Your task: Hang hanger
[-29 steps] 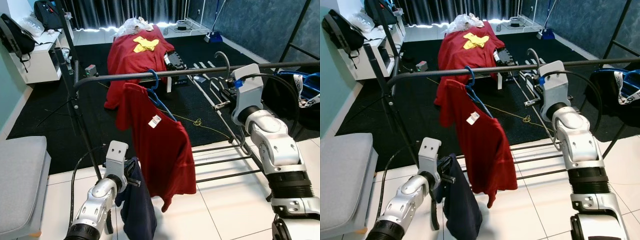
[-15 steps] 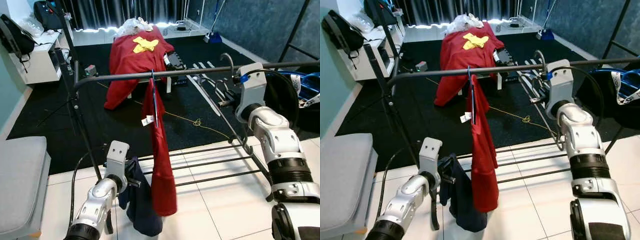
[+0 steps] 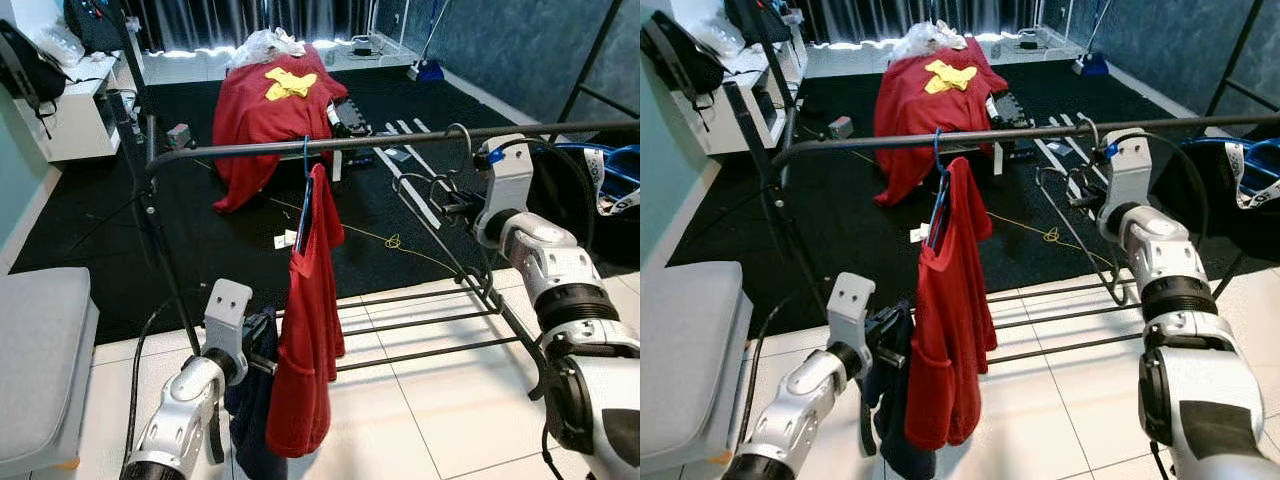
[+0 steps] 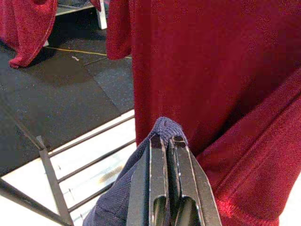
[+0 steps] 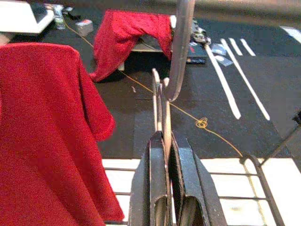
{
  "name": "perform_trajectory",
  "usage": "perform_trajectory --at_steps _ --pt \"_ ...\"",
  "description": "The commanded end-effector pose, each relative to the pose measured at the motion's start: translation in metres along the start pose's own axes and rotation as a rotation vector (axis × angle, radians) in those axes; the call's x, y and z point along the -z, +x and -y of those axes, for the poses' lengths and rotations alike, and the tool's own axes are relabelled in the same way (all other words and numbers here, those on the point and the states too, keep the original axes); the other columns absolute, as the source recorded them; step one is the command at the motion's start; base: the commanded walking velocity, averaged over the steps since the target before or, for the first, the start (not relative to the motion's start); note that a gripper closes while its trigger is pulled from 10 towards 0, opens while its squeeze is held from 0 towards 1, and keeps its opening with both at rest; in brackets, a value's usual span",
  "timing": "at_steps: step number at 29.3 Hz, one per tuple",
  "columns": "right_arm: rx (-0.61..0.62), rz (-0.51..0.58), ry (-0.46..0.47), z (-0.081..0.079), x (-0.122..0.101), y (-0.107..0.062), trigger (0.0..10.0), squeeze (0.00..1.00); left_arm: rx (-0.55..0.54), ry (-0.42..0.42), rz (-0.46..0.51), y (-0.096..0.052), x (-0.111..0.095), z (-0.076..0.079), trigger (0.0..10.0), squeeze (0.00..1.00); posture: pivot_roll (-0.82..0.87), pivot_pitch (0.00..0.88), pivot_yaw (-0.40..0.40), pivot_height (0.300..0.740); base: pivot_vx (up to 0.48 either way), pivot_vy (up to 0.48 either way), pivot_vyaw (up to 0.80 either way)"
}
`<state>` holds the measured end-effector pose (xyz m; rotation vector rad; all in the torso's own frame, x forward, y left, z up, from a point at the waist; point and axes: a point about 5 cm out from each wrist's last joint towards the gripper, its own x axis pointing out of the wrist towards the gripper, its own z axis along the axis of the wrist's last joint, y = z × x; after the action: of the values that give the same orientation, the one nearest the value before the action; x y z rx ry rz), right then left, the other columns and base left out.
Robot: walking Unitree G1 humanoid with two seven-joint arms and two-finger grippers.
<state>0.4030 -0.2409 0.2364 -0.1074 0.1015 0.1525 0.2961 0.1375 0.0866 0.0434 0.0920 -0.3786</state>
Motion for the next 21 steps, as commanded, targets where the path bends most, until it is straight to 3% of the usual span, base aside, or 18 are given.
perform_trajectory --at_steps 1,7,12,13,21 --pt "0.009 0.024 0.01 0.003 -0.005 0.0 10.0 0.0 0.006 0.023 0.006 -0.006 -0.002 -0.003 10.0 0.0 0.11 0.136 -0.005 0.74 0.0 0.0 0.0" --pt "0.023 0.051 0.007 0.006 -0.013 0.002 10.0 0.0 0.017 0.037 0.058 -0.022 -0.012 -0.004 10.0 0.0 0.13 0.173 0.003 0.74 0.0 0.0 0.0" --pt "0.032 0.06 0.008 0.009 -0.016 0.002 10.0 0.0 0.026 0.033 0.082 -0.026 -0.016 -0.004 10.0 0.0 0.14 0.199 0.006 0.74 0.0 0.0 0.0" --pt "0.047 0.061 0.001 0.014 -0.02 0.001 10.0 0.0 0.042 0.028 0.103 -0.035 -0.021 -0.001 10.0 0.0 0.16 0.23 0.015 0.74 0.0 0.0 0.0" --pt "0.07 0.062 0.002 0.022 -0.027 -0.001 10.0 0.0 0.07 0.026 0.086 -0.047 -0.021 0.004 10.0 0.0 0.18 0.254 0.043 0.74 0.0 0.0 0.0"
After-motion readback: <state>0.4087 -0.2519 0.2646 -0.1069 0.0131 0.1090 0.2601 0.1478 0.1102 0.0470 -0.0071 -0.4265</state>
